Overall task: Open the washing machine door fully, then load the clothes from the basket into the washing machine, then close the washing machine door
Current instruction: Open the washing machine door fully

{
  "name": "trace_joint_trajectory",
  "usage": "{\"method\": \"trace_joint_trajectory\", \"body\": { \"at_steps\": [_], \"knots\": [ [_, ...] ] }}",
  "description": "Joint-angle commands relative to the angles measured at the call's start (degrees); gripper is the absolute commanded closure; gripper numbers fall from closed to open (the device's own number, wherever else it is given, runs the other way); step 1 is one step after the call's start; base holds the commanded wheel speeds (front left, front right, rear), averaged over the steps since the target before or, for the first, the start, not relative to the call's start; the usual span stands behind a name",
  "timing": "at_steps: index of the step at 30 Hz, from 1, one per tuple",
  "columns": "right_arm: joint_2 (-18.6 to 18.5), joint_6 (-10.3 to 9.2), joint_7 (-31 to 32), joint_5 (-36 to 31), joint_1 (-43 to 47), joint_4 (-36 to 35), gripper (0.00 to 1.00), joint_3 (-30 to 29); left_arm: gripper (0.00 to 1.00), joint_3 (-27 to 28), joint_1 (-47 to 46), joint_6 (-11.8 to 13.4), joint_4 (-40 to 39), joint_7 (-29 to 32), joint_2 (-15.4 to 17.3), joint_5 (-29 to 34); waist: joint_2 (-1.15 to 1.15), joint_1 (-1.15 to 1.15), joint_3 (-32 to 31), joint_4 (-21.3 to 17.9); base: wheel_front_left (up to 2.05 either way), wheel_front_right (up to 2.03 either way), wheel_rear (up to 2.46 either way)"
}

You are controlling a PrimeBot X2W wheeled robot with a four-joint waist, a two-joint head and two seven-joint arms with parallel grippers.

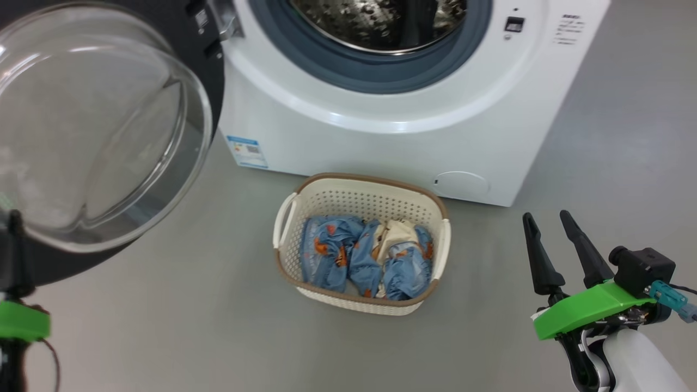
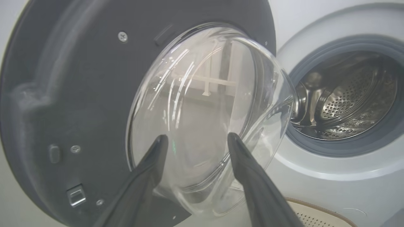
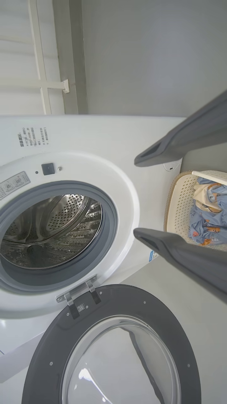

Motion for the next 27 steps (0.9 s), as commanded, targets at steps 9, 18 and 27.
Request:
{"method": "trace_joint_trajectory", "body": {
  "at_steps": [9,18,27],
  "knots": [
    [-1.1,0.32,-0.7,1.5,1.2,-3.6,0.0,2.8,0.0,3.3,7.9,1.7,-13.9,-0.4,-2.6,3.4,0.0,0.01,-4.0,-6.8,0.0,0.0,0.0],
    [-2.0,0.32,-0.7,0.9,2.2,-4.8,0.0,3.9,0.0,2.6,13.2,2.7,-18.8,-0.4,-6.5,4.8,0.0,0.01,-7.0,-13.1,0.0,0.0,0.0],
    [-2.7,0.32,-0.7,1.1,2.0,-5.0,0.0,5.7,0.0,2.7,16.7,3.5,-20.9,-0.4,-9.4,6.4,0.0,0.01,-8.4,-18.5,0.0,0.0,0.0]
  ]
}}
